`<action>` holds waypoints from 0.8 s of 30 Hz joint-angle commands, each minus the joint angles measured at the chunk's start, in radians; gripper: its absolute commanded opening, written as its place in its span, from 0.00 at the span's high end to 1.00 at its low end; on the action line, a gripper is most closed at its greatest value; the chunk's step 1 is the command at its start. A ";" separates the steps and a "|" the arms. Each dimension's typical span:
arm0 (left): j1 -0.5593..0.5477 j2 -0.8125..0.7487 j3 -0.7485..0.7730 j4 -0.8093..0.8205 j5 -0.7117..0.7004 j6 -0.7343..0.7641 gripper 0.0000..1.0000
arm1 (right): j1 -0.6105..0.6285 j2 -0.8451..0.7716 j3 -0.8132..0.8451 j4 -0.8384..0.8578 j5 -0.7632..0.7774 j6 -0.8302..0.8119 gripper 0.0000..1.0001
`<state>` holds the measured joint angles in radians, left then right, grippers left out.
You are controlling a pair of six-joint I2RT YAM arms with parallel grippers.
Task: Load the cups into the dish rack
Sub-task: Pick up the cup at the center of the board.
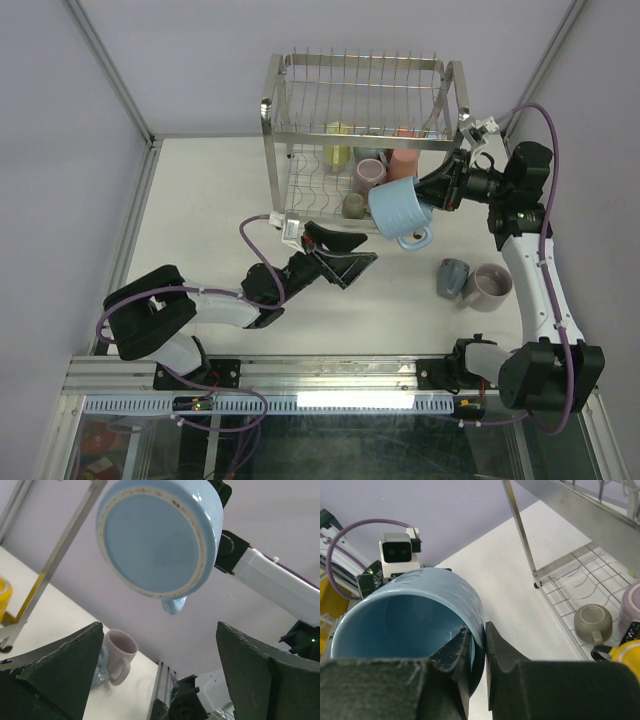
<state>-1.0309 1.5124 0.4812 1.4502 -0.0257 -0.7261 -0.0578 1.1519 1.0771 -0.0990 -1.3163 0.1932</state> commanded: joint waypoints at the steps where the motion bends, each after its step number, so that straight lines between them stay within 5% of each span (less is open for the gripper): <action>1: -0.045 0.031 0.103 0.296 -0.026 0.058 0.08 | 0.027 -0.020 0.051 0.444 -0.046 0.432 1.00; 7: -0.085 0.071 0.193 0.296 -0.110 0.016 0.07 | 0.038 0.013 -0.044 1.092 0.039 0.958 1.00; 24: -0.148 0.244 0.467 0.296 -0.159 -0.066 0.17 | 0.046 0.014 -0.151 1.316 0.174 1.018 1.00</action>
<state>-1.1675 1.7252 0.8803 1.4532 -0.1318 -0.7341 -0.0185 1.1870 0.9276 1.0489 -1.2678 1.1290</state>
